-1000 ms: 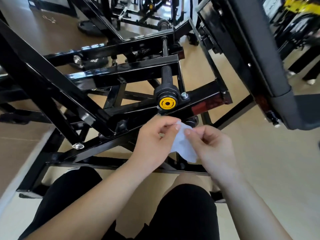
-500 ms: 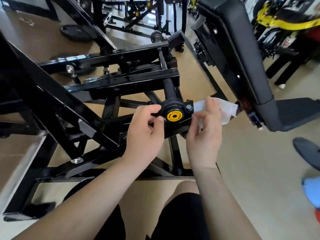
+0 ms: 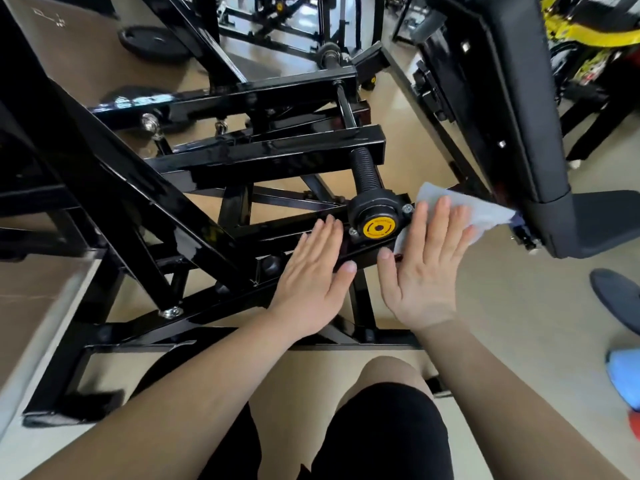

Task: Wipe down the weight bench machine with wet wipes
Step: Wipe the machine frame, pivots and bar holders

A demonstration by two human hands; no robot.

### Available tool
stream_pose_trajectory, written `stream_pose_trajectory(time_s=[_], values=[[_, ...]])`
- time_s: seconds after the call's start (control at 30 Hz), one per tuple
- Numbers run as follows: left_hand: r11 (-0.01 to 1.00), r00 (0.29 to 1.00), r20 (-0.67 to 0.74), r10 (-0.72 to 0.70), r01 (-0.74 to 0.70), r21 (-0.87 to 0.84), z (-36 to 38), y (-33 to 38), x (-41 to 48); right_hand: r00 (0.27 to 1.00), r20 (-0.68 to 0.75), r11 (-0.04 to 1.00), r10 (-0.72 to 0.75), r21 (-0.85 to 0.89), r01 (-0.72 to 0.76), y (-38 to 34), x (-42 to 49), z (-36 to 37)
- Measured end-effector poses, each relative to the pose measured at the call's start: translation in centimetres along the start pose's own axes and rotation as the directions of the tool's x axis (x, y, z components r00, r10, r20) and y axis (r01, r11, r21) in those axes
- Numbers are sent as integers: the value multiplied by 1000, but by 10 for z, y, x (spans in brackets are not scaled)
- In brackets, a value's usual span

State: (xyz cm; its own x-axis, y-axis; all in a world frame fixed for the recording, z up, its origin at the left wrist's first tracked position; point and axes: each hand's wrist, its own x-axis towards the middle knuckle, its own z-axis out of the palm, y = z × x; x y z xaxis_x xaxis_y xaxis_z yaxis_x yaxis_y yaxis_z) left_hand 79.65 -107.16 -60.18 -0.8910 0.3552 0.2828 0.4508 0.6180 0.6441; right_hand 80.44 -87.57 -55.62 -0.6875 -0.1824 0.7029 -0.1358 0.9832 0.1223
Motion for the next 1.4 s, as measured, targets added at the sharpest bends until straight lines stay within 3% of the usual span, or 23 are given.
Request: stream_pose_trajectory(time_s=[0.13,0.3,0.53,0.7,0.9,1.0,1.1,1.2,1.4], values=[[999,999,8,41,-41,-13,0,-4,-3,995,7,995,-99,6,99,5,-5,-5],[999,999,12,44,-44,-27,-1,-3,-3,992,-108,998,66,17,-65,12,17,-9],[979,995,70,69,-54,-196,-13,-8,-9,991,89,981,-97,175,80,-53,-52,40],[973,984,-169,52,-88,-214,-12,-14,-60,992,72,969,-105,231,86,-39,-54,24],[980,922,-381,-71,-8,-201,-12,-33,-78,904,289,926,-314,302,225,-77,-75,42],[982,910,-400,-109,37,-185,-18,-47,-87,865,297,912,-404,204,356,-91,-46,39],[979,889,-417,-187,136,-150,-23,-58,-98,855,331,914,-400,71,400,-97,0,33],[973,864,-448,-232,199,-119,-23,-64,-102,812,430,909,-394,50,414,-103,7,31],[930,853,-369,-368,347,-126,-27,-57,-114,767,320,831,-556,249,498,-102,-16,31]])
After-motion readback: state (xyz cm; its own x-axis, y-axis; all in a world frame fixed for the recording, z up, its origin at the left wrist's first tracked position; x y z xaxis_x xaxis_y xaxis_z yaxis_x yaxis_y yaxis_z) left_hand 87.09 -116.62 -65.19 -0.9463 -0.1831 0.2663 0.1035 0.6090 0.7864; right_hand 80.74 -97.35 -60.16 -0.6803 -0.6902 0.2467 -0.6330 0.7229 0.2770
